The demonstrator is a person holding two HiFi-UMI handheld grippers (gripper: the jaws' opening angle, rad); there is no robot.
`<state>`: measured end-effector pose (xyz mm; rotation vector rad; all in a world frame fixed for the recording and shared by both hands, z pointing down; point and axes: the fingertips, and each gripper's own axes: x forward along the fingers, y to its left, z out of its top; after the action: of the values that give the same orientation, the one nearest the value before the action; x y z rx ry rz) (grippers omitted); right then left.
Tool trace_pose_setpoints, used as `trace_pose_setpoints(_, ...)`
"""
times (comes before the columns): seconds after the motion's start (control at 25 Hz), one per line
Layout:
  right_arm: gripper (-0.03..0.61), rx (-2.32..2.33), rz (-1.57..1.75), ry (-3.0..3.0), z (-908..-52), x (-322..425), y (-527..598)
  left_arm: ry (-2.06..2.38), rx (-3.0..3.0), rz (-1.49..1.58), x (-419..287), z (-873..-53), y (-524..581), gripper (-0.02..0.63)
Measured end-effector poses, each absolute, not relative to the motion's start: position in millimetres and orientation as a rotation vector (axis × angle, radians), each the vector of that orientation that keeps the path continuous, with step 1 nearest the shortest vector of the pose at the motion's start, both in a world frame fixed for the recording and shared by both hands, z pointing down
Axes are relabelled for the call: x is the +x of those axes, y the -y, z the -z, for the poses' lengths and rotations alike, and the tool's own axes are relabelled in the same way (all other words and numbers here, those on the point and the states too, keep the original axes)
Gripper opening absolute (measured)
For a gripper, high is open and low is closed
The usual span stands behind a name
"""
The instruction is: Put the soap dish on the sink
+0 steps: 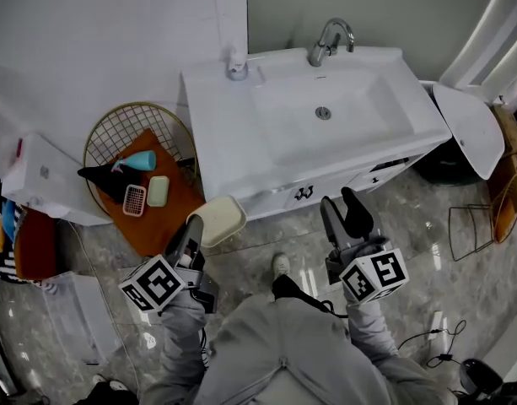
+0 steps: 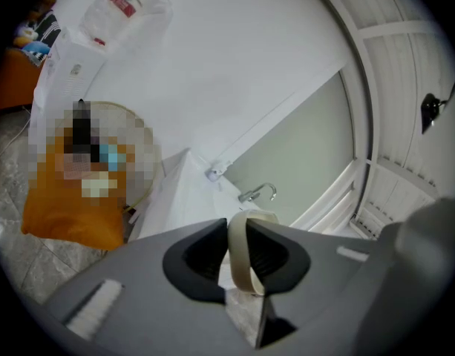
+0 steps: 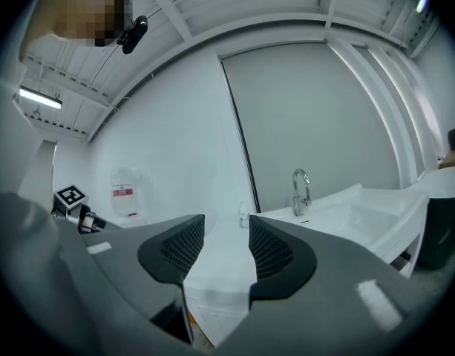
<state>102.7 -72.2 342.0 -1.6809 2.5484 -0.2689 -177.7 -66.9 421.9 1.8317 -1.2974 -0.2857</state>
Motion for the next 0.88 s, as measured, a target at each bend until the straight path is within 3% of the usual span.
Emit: trace_pose_setpoints(0.88,0.187,-1.471,0.35,-2.674,-353.4,136.7,211.7,1.433,1.722,0.244,-137.7,-443.6,204.0,0.117)
